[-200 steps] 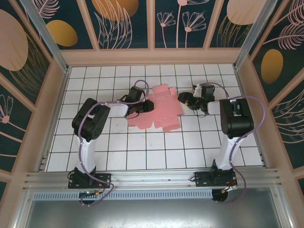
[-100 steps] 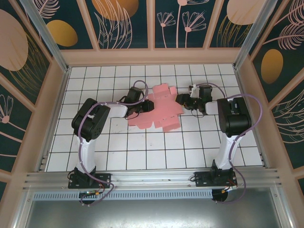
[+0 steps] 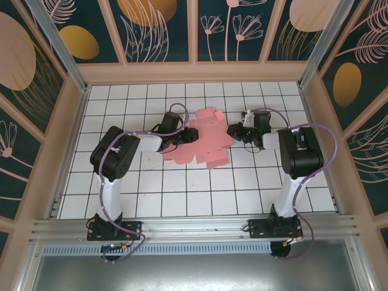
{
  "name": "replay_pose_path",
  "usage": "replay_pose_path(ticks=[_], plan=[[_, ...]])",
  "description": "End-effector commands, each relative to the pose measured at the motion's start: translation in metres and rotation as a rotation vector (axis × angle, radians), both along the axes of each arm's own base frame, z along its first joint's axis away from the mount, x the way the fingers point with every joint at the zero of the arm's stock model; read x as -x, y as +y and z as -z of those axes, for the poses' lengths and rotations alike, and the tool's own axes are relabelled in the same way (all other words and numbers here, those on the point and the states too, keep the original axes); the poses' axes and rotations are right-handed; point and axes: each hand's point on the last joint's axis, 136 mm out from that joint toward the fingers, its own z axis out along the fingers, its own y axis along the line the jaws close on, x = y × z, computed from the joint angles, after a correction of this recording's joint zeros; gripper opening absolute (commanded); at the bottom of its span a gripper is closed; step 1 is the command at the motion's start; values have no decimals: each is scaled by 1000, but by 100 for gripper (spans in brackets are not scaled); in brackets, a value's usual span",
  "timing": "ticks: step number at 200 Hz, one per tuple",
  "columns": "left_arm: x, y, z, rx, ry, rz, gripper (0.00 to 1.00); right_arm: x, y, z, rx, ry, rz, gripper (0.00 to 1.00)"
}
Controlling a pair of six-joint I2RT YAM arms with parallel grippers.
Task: Fold the paper box
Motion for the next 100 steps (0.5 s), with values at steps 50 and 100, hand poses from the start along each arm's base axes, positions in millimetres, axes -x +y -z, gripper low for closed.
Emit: replay_pose_path(ticks=[50, 100], plan=[[-2, 51, -41, -67, -69, -198, 99, -28, -17, -11, 539, -96, 6, 0], [5, 88, -54, -89, -83, -345, 99, -30, -23, -18, 911, -156, 11, 0]])
